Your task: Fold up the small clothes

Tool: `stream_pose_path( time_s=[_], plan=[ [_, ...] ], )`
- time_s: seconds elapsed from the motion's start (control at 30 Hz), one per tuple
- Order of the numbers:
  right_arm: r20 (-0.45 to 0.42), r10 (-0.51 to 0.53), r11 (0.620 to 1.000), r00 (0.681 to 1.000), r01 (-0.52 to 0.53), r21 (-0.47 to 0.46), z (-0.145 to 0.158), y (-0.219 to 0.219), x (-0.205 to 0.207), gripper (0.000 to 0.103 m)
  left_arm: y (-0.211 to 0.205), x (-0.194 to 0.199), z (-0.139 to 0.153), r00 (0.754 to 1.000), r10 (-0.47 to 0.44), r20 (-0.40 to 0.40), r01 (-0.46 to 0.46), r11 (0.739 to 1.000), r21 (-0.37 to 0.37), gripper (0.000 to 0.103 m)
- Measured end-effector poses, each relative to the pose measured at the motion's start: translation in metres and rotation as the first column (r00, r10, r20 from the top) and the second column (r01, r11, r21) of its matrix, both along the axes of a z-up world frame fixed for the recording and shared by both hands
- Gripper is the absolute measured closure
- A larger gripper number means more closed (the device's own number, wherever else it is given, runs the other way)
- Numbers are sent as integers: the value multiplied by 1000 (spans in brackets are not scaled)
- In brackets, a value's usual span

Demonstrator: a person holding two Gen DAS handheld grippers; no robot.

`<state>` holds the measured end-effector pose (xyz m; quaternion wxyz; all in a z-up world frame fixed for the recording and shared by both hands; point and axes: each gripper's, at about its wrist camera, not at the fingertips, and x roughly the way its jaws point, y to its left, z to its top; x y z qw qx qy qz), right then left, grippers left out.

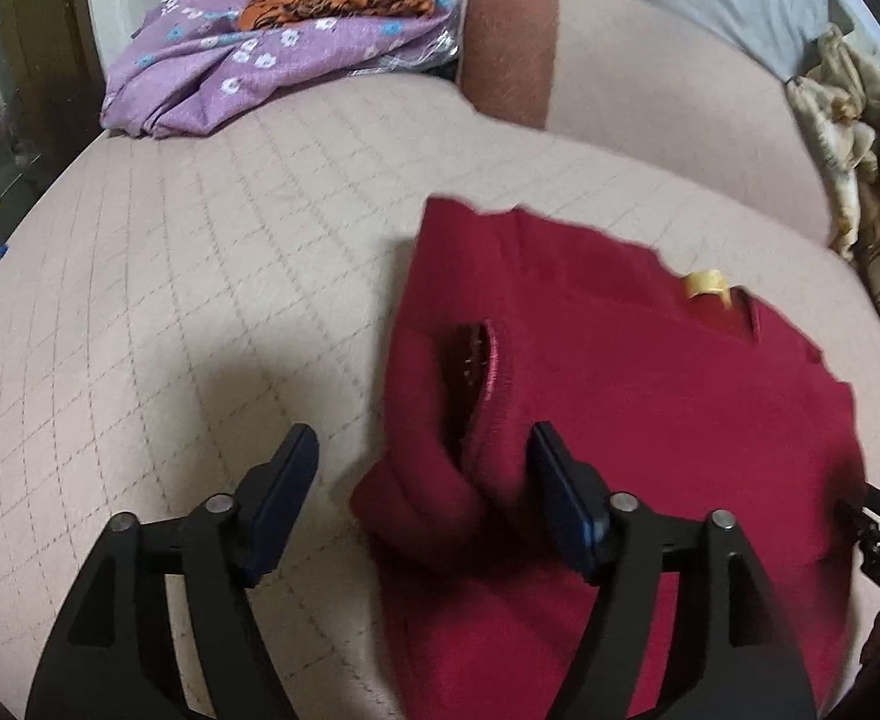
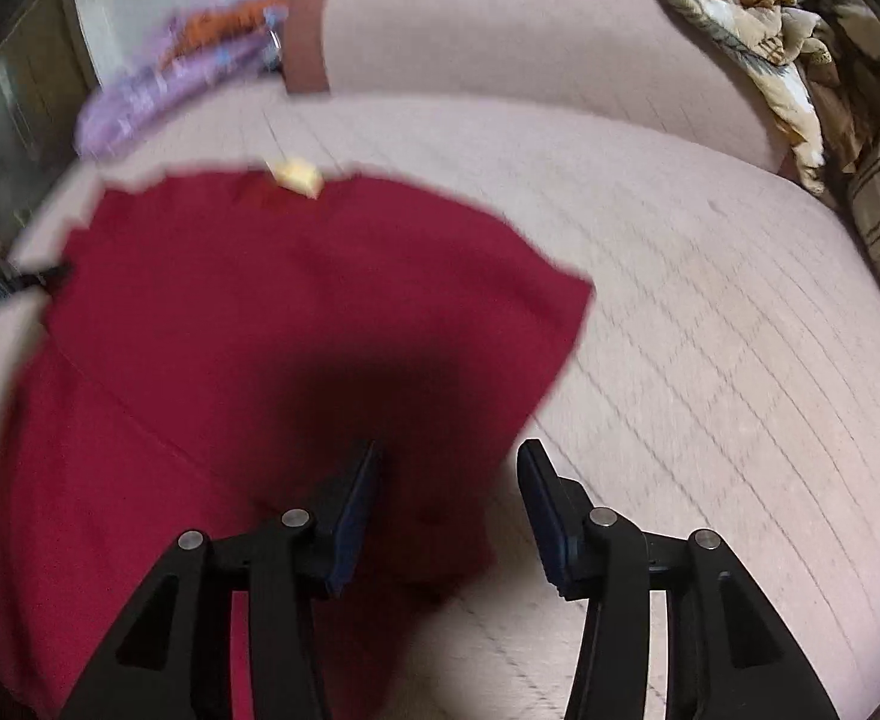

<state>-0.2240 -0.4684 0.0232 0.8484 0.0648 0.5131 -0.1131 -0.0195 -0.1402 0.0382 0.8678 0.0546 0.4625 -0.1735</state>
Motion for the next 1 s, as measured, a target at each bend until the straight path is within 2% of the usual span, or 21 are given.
stream_pose_path(
  time_s=[0.1,0.23,0.33,0.43,0.53,0.6,0.67,0.73,0.83,0.93,0.97,1.0],
  plan=[
    [28,-51,996,998,49,76,2,-11,-6,52,12,1,5,999,25,-33,-26,999,-38,28],
    [78,-40,998,996,37,49,31,-3,-11,48,29,-9,20,999,49,-19,-50,997,-65,29],
    [128,-17,997,992,7,76,47,6,-12,48,41,-17,27,998,66,-4,-66,994,-91,29],
    [125,38,998,991,-43,38,42,25,1,48,45,-19,24,998,66,-8,-66,993,-95,29],
    [40,24,999,999,-26,46,20,36,22,49,51,-14,21,997,80,-7,-80,992,-94,29],
    [96,53,994,994,-61,92,29,49,28,48,58,-10,22,994,111,1,-110,988,-109,29],
    [170,107,981,980,-132,139,45,73,43,46,64,-6,24,992,125,10,-123,986,-112,29],
    [202,175,957,964,-214,196,49,100,65,45,71,-2,28,988,150,37,-146,984,-104,29],
    [249,265,898,932,-333,289,43,146,104,46,83,4,28,982,185,41,-180,978,-103,29],
    [251,352,860,902,-417,293,31,196,139,46,94,11,24,977,212,3,-210,967,-144,29],
    [248,379,851,892,-441,284,25,209,149,49,95,12,23,976,216,-6,-214,965,-154,29],
    [237,394,852,888,-450,269,20,217,158,59,97,14,23,976,216,-20,-216,961,-171,29]
  ],
)
